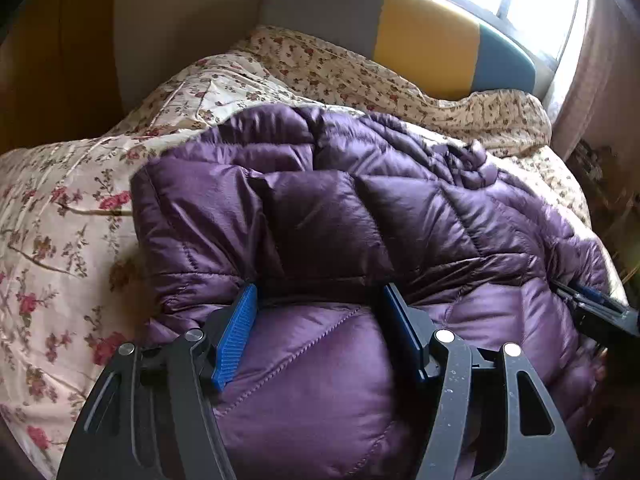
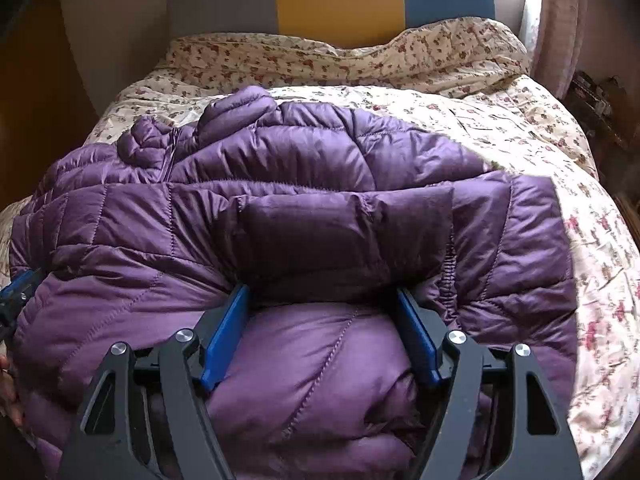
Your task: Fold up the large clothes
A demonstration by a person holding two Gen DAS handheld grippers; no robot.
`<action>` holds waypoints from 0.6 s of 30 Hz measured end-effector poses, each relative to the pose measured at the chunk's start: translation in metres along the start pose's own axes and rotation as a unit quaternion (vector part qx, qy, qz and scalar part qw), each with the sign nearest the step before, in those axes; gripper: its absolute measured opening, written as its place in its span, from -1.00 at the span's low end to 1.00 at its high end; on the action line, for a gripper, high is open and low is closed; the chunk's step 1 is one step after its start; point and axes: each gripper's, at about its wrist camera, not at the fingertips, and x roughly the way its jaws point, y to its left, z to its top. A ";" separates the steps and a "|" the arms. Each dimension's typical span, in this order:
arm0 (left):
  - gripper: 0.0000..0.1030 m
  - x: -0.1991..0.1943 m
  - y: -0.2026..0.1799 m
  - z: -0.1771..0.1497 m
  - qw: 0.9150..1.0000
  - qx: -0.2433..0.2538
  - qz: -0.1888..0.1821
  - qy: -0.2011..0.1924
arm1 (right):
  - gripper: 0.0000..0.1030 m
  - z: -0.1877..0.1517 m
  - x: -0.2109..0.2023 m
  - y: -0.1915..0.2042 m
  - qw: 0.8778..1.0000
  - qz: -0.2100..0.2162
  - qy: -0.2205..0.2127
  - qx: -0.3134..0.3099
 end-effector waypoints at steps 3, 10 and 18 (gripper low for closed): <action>0.23 0.007 0.005 -0.004 1.000 -0.013 -0.007 0.000 | 0.38 -0.007 0.004 0.004 1.000 -0.014 -0.016 -0.008; 0.24 0.009 0.000 -0.003 1.000 -0.004 0.009 0.003 | 0.40 -0.005 0.005 0.005 1.000 -0.021 -0.019 -0.012; 0.48 -0.043 -0.010 -0.006 1.000 0.000 0.012 -0.019 | 0.81 0.004 -0.019 0.007 0.999 -0.032 -0.013 -0.011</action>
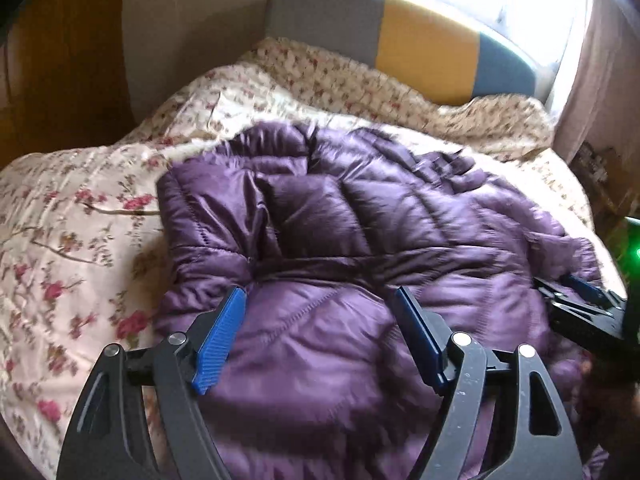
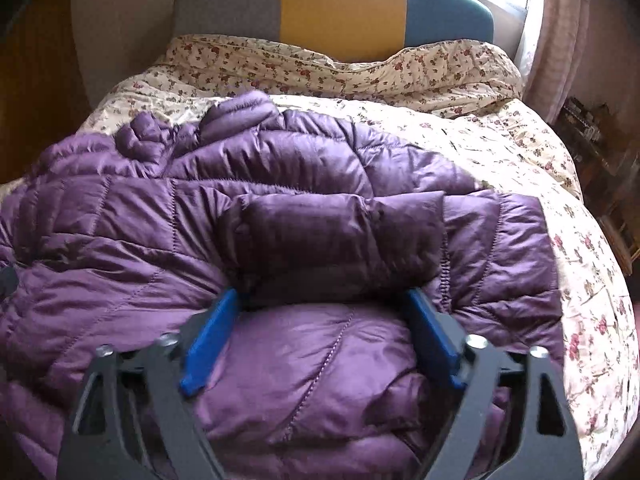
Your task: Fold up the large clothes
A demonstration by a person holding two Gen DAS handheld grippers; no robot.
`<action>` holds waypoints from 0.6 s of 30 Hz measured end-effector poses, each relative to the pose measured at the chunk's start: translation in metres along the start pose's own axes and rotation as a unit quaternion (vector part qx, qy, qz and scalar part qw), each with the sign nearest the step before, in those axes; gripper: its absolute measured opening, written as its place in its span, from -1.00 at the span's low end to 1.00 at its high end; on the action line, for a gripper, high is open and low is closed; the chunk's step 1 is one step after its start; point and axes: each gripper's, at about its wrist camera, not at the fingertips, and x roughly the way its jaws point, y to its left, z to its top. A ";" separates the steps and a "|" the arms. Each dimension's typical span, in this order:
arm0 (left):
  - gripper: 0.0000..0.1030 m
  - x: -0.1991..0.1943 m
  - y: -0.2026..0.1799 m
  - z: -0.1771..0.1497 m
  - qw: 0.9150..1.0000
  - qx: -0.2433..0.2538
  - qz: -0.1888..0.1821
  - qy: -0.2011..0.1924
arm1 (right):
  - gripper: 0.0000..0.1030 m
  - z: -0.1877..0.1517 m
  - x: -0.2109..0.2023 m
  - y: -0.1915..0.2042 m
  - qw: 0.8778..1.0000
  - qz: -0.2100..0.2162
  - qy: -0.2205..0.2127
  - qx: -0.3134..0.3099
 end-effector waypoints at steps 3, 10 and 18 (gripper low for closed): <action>0.48 -0.022 -0.001 -0.007 1.000 0.001 -0.014 -0.009 | 0.87 -0.006 -0.018 -0.004 1.000 0.009 -0.001 0.004; 0.48 -0.070 0.000 -0.041 0.999 0.011 -0.019 -0.025 | 0.92 -0.049 -0.049 -0.013 1.000 0.002 0.030 -0.010; 0.48 -0.118 0.004 -0.083 0.999 0.013 -0.027 -0.036 | 0.92 -0.102 -0.079 -0.035 0.998 -0.010 0.062 -0.027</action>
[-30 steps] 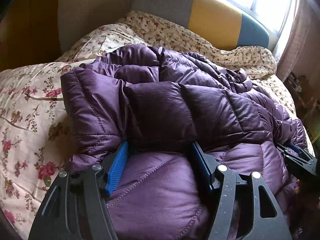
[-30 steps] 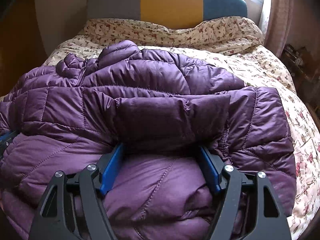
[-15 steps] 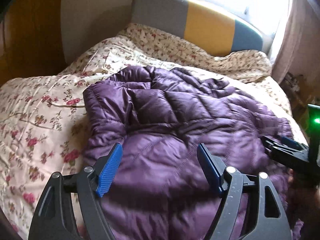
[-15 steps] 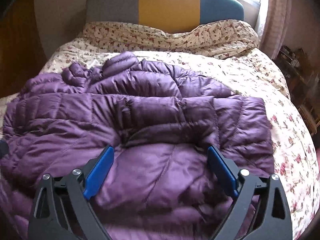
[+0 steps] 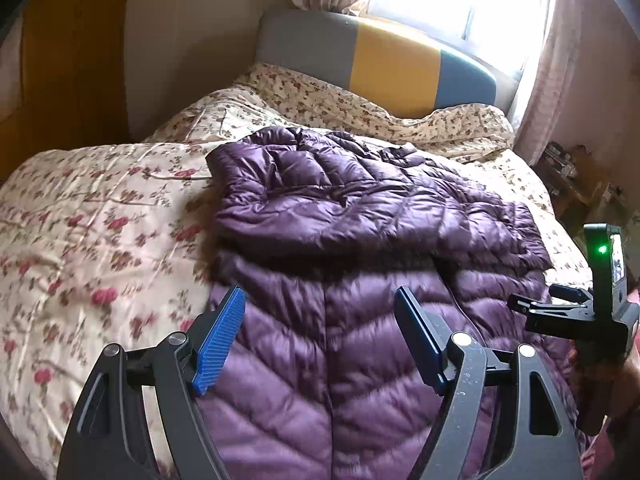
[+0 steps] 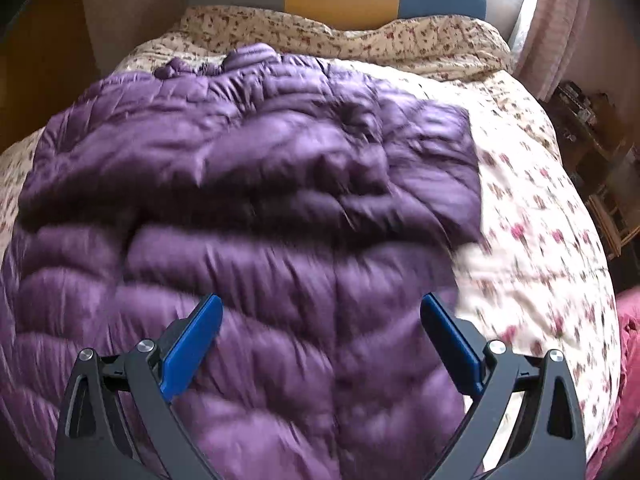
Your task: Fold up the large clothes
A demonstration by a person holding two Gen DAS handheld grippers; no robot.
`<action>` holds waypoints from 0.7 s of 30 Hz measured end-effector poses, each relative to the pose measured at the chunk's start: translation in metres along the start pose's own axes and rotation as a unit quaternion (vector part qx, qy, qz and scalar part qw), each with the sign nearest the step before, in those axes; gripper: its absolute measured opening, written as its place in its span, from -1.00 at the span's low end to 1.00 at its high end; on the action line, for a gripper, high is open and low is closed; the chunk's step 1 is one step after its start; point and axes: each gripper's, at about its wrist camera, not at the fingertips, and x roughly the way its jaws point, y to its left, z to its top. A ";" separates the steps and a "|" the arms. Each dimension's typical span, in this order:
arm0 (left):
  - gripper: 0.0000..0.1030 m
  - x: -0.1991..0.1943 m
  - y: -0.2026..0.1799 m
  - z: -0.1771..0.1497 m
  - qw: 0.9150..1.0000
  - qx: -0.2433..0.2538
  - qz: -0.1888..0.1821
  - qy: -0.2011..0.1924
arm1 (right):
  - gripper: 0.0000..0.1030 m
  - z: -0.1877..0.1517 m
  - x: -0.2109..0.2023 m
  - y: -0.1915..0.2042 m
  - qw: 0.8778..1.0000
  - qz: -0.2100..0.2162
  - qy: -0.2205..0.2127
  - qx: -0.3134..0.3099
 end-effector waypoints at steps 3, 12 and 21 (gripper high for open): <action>0.48 -0.012 -0.001 -0.009 1.000 0.006 -0.001 -0.001 | 0.92 -0.016 -0.004 -0.010 1.000 0.001 0.010 0.008; 0.48 -0.031 0.002 -0.037 1.000 0.013 0.002 0.004 | 0.92 -0.055 -0.021 -0.035 1.000 0.001 0.021 0.016; 0.48 -0.041 0.019 -0.066 1.000 0.011 0.017 0.019 | 0.92 -0.089 -0.049 -0.058 1.000 -0.005 0.014 0.013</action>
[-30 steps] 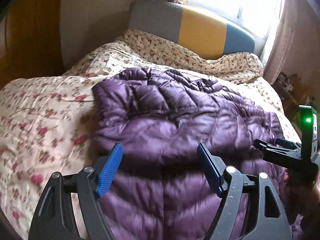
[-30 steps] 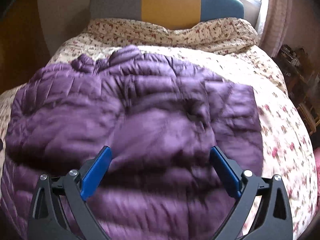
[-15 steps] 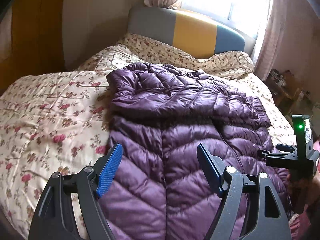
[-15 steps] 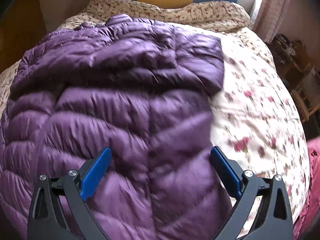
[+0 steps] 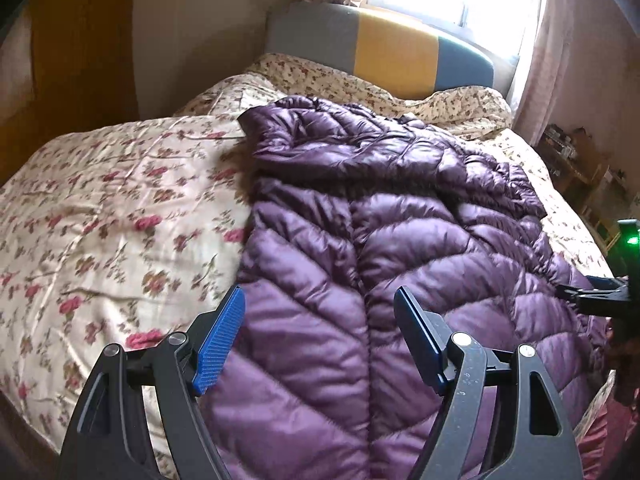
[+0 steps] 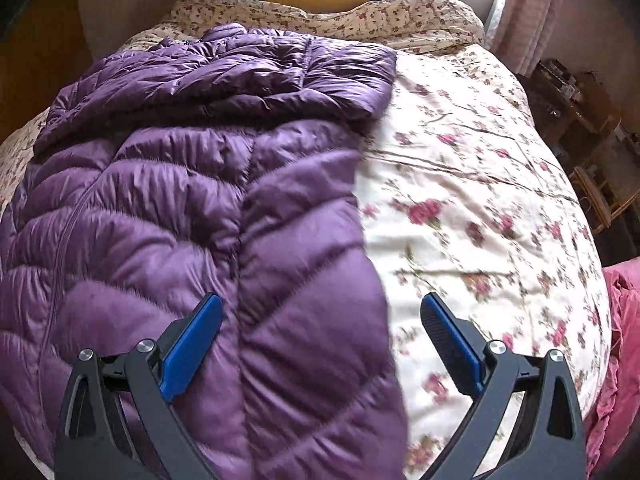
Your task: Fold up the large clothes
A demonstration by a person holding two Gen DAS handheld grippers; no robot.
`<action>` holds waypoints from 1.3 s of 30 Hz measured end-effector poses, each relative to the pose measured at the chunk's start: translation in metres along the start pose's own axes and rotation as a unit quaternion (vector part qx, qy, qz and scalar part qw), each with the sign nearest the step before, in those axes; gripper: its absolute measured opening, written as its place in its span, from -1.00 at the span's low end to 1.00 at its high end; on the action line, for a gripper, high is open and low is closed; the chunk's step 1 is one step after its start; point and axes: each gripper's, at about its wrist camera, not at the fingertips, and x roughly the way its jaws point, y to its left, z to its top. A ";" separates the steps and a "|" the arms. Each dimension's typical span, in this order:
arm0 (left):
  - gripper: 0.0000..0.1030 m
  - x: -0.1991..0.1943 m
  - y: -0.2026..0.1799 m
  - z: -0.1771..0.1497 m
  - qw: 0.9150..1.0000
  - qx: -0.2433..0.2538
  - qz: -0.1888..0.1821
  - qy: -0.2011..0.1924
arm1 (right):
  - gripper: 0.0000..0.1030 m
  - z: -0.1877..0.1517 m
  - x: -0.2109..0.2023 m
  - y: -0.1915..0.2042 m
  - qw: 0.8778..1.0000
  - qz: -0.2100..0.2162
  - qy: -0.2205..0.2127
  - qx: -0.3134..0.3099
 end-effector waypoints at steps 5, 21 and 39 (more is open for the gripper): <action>0.48 -0.005 0.014 -0.017 1.000 -0.008 0.001 0.012 | 0.92 -0.024 -0.012 -0.012 1.000 0.004 0.005 0.002; 0.33 -0.036 0.056 -0.085 0.993 -0.069 -0.074 0.063 | 0.51 -0.084 -0.037 -0.025 0.996 0.082 0.026 0.020; -0.82 -0.061 0.050 -0.044 0.987 -0.056 -0.147 0.026 | -0.89 -0.049 -0.082 0.008 0.992 0.105 -0.030 -0.066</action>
